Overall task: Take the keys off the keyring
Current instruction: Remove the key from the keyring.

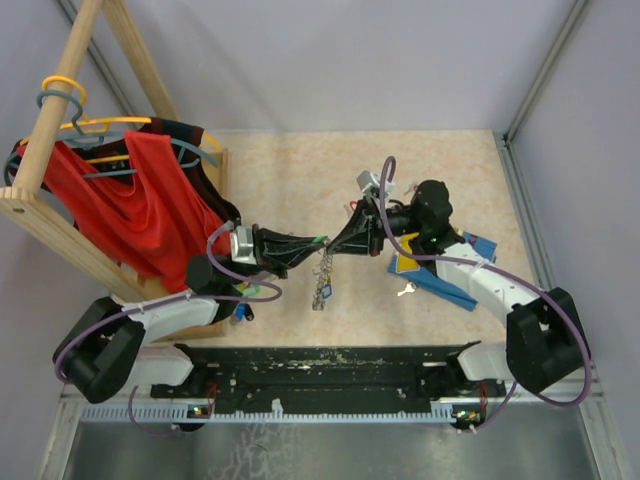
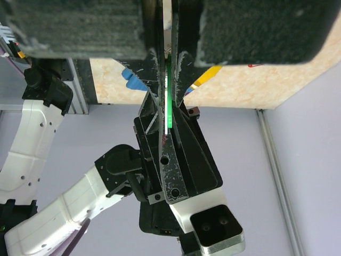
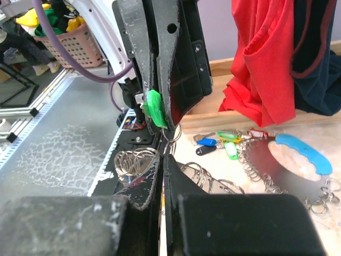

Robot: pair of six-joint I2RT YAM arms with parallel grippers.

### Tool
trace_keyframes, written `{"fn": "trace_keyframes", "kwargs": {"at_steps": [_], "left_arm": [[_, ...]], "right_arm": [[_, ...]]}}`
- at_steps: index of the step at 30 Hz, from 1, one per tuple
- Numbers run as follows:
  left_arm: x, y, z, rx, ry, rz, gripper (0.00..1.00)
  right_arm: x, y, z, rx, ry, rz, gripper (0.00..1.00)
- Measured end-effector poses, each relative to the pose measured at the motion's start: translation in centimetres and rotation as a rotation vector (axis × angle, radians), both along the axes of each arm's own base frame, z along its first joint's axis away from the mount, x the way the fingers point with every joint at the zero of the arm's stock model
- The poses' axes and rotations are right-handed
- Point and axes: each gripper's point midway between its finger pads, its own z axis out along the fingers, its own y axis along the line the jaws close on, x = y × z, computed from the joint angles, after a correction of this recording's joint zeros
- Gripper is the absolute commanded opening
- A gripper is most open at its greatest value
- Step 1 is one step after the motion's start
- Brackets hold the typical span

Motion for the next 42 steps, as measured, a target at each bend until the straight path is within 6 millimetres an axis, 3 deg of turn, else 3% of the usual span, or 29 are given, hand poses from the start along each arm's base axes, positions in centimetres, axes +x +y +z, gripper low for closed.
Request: {"fn": "trace_keyframes", "kwargs": {"at_steps": [2,7,11,16,23,31,42], "left_arm": [[-0.1,0.0,0.1,-0.006,0.007,-0.007,0.00],[0.0,-0.1,0.3,0.002,0.015,-0.008,0.00],[0.0,-0.3,1.1,0.007,0.006,-0.015,0.00],[0.0,-0.6,1.2,0.035,-0.002,-0.030,0.00],[0.2,-1.1,1.0,0.070,0.019,-0.043,0.00],[0.5,-1.3,0.8,0.083,0.046,-0.043,0.00],[0.8,-1.6,1.3,0.078,0.052,-0.052,0.00]], "right_arm": [[-0.1,0.0,0.1,0.004,-0.008,0.005,0.00],[0.8,0.3,-0.5,-0.058,-0.047,-0.013,0.23],[1.0,0.5,-0.2,-0.092,-0.103,-0.015,0.31],[0.3,0.2,-1.5,-0.132,-0.076,0.002,0.32],[-0.4,-0.1,-0.2,-0.124,-0.098,0.044,0.31],[-1.0,0.1,-0.4,-0.128,-0.087,0.064,0.31],[0.2,0.7,-0.2,-0.146,-0.085,-0.007,0.30]]}}
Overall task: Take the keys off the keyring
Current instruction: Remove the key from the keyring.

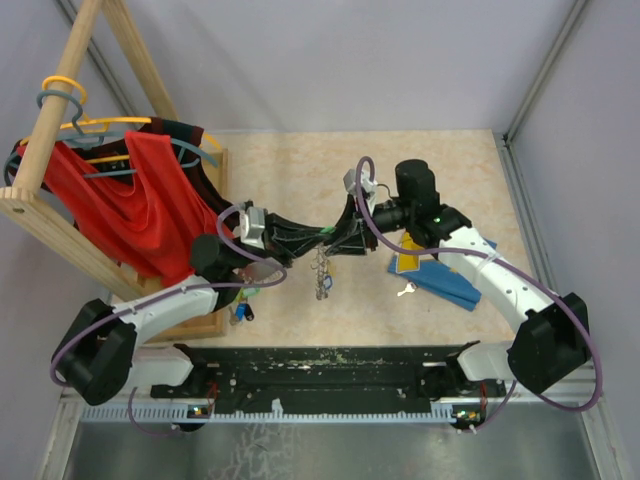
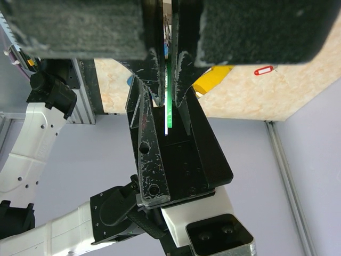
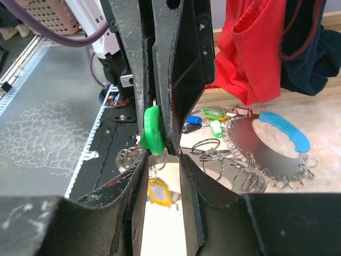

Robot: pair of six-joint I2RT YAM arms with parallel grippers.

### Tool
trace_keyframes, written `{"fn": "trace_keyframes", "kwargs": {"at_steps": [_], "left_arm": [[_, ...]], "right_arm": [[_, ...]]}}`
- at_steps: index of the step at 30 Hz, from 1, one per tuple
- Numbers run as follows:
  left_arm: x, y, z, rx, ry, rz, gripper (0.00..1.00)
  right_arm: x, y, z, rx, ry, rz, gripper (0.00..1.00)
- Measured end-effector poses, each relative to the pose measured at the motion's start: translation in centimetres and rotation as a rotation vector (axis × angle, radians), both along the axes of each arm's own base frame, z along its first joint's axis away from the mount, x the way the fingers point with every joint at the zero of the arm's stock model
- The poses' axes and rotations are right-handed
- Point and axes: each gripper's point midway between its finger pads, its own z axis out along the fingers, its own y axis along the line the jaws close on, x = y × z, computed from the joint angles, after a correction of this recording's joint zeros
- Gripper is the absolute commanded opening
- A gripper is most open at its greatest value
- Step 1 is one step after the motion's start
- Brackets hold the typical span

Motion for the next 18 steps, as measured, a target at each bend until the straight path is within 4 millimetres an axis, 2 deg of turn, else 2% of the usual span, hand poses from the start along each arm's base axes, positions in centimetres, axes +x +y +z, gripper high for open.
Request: {"fn": "trace_keyframes", "kwargs": {"at_steps": [10,13,17,18], "left_arm": [[-0.17,-0.49,-0.35,0.007,0.015,-0.016,0.00],[-0.17,-0.49,-0.35,0.007,0.015,-0.016,0.00],[-0.15,-0.49,-0.36,0.006,0.015,-0.015,0.00],[-0.12,-0.48,-0.36,0.006,0.016,-0.014,0.00]], "right_arm": [[0.80,0.12,-0.12,-0.010,-0.012,-0.043,0.30],[0.76,0.12,-0.11,-0.009,-0.012,-0.040,0.21],[0.64,0.11,-0.06,-0.005,-0.017,-0.031,0.02],[0.59,0.11,-0.05,-0.004,-0.018,-0.028,0.00]]}}
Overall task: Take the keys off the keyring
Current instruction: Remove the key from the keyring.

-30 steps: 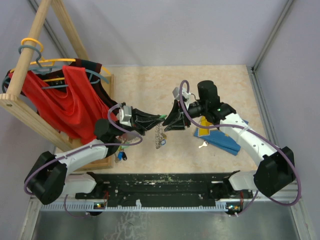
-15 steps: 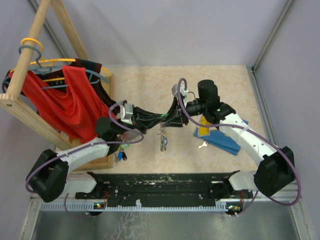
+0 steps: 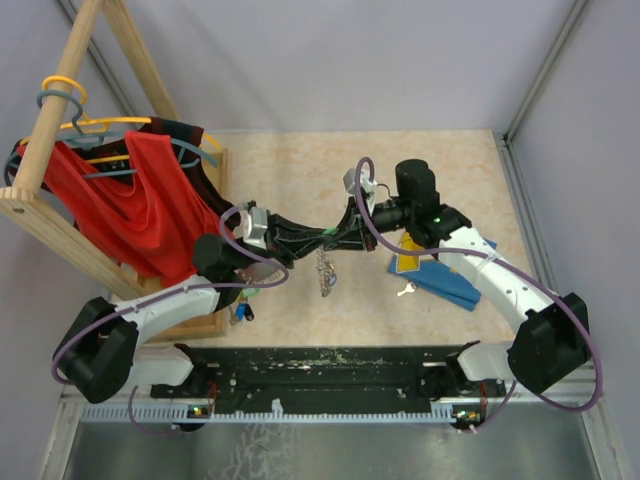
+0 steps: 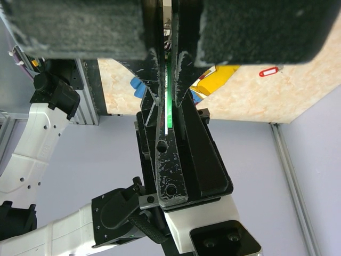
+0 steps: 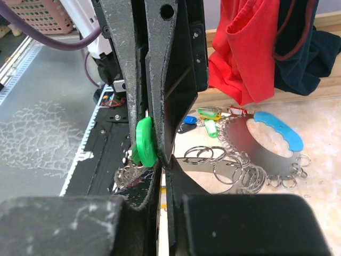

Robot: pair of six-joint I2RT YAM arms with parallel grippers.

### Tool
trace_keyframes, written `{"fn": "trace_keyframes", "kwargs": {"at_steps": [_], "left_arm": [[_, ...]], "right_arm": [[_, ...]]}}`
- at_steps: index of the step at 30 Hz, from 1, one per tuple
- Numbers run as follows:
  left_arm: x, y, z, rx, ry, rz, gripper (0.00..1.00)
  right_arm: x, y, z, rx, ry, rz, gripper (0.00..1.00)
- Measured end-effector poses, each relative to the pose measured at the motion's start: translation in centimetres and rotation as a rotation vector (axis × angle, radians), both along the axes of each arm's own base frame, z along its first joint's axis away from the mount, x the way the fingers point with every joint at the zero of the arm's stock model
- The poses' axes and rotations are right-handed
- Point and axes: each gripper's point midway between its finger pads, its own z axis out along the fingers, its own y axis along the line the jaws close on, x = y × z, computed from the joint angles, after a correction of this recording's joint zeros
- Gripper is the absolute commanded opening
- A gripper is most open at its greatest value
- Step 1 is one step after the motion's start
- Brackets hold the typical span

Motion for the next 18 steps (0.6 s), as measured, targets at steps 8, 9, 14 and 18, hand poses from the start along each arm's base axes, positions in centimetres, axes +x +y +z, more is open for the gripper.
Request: {"fn": "trace_keyframes", "kwargs": {"at_steps": [8,9,14,18], "left_arm": [[0.1,0.2,0.2,-0.008,-0.005,0.011,0.00],[-0.1,0.4,0.3,-0.016,-0.012,0.019,0.00],[-0.6,1.4,-0.2,-0.032,-0.019,0.056,0.00],[-0.7,1.8,-1.0,-0.031,-0.004,0.075,0.00]], "right_arm": [[-0.2,-0.2,0.3,0.011,0.010,0.016,0.00],[-0.1,-0.2,0.4,0.018,0.017,0.017,0.00],[0.0,-0.8,0.8,0.062,0.069,0.030,0.00],[-0.4,-1.0,0.5,0.090,0.125,0.040,0.00]]}}
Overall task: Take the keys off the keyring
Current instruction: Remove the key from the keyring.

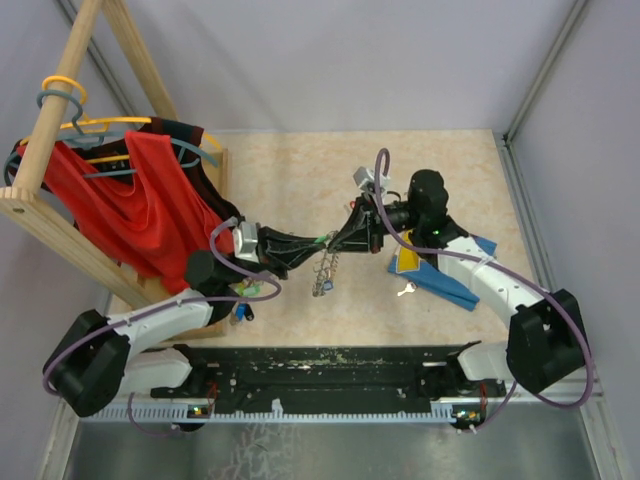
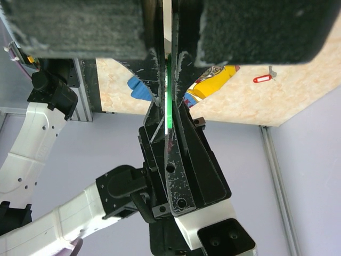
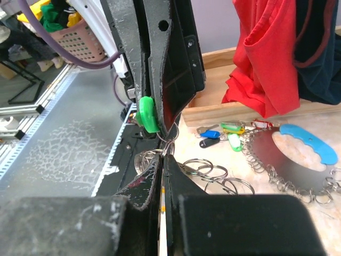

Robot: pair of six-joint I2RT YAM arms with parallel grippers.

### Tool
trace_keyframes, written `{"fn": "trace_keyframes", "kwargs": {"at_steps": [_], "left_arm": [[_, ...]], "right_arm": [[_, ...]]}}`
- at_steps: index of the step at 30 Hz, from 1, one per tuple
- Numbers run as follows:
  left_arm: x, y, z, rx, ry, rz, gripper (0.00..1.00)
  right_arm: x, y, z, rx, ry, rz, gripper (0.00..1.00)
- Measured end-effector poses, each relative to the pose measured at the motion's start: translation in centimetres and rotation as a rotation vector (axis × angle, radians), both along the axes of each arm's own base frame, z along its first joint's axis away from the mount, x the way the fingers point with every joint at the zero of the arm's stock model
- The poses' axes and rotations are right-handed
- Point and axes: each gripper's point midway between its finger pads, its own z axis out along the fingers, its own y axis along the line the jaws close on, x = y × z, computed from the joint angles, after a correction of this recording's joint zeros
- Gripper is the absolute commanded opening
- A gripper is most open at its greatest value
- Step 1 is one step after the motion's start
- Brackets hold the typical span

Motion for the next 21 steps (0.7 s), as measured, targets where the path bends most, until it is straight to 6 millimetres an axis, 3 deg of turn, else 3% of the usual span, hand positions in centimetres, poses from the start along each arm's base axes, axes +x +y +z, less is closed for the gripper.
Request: {"fn": "trace_keyframes", "kwargs": {"at_steps": [6,16,21], "left_arm": [[-0.1,0.1,0.3,-0.006,-0.006,0.002,0.00],[0.2,-0.4,2.0,-0.006,-0.026,-0.010,0.00],[0.2,-0.6,1.8,0.002,-0.022,-0.022,0.00]], "right_arm": [[-0.5,0.1,0.0,0.029,0.008,0.009,0.00],[-0.6,0.9,-0.6,-0.043,-0.076,0.020,0.17],[-0.8,0.8,-1.3,-0.065,-0.061,0.020,0.24]]}}
